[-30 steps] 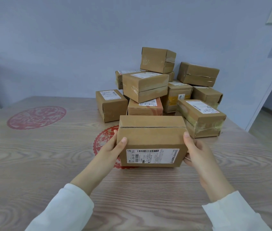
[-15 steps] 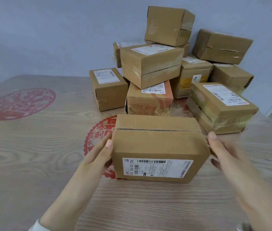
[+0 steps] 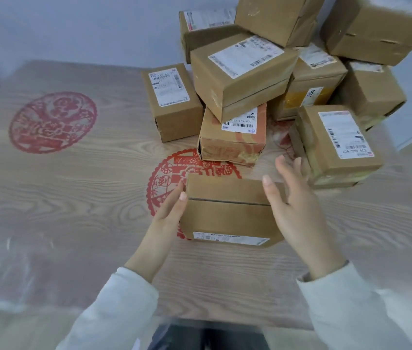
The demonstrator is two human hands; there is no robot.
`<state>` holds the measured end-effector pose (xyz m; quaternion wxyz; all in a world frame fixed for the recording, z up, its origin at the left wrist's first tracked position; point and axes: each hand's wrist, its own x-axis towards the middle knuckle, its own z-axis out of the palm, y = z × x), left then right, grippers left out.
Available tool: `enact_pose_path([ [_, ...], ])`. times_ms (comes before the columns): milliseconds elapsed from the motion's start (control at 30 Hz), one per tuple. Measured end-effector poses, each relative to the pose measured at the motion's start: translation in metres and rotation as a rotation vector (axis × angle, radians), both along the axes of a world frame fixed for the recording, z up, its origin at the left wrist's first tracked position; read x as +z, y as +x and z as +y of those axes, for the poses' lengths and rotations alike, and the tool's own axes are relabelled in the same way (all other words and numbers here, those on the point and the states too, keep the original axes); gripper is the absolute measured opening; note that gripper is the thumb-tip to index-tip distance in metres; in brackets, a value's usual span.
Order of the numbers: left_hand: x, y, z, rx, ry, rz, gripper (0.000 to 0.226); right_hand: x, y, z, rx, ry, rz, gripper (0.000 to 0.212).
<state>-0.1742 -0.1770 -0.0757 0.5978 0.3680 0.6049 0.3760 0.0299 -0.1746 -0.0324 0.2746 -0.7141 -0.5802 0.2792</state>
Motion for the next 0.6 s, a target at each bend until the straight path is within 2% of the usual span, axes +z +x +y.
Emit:
enact_pose_path([
  [167, 0.032, 0.015, -0.001, -0.039, -0.063, 0.066, 0.05, 0.008, -0.006, -0.005, 0.13, 0.032, -0.162, 0.059],
  [333, 0.025, 0.018, 0.004, -0.067, -0.104, 0.129, 0.056, 0.002, -0.011, -0.013, 0.181, -0.122, -0.187, 0.069],
  [600, 0.009, 0.019, 0.009, -0.058, -0.116, 0.101, 0.056, -0.032, -0.039, 0.007, 0.316, -0.021, -0.45, 0.08],
])
